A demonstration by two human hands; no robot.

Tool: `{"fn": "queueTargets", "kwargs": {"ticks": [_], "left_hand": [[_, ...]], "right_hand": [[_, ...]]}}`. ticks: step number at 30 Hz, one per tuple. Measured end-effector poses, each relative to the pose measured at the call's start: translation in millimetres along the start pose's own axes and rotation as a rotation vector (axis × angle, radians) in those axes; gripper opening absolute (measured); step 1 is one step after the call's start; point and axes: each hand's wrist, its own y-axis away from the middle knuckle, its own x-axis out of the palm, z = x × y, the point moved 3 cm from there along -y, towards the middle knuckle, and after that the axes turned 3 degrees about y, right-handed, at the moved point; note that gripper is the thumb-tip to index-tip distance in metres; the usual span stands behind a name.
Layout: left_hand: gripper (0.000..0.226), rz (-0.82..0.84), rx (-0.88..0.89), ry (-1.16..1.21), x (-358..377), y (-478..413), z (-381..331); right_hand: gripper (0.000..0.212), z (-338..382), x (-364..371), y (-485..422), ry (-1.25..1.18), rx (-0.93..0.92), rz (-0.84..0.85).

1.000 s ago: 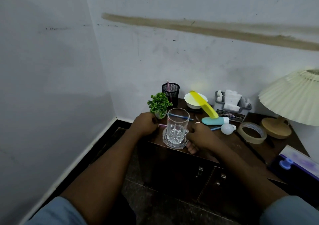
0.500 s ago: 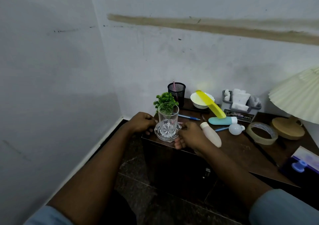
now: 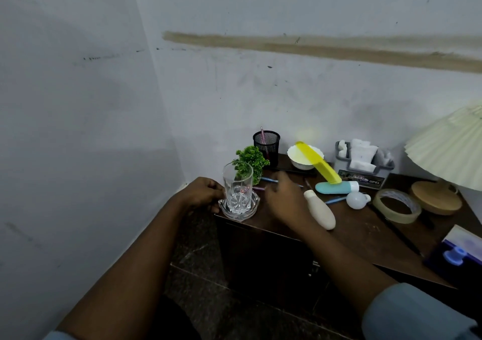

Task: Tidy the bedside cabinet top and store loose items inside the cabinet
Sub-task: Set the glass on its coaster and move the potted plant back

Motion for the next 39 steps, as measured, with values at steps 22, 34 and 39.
{"fn": "queueTargets", "kwargs": {"ticks": [22, 34, 39], "left_hand": [[0.018, -0.794, 1.070, -0.170, 47.8, 73.9, -119.8], [0.110, -0.185, 0.626, -0.153, 184.3, 13.1, -130.2], [0.065, -0.232, 0.583, 0.094, 186.3, -10.0, -122.7]], "right_hand": [[0.037, -8.1, -49.4, -61.7, -0.358, -0.196, -0.373], [0.037, -63.2, -132.4, -29.7, -0.451, -0.140, -0.430], [0.043, -61.5, -137.7, -25.5, -0.603, -0.295, -0.226]]}}
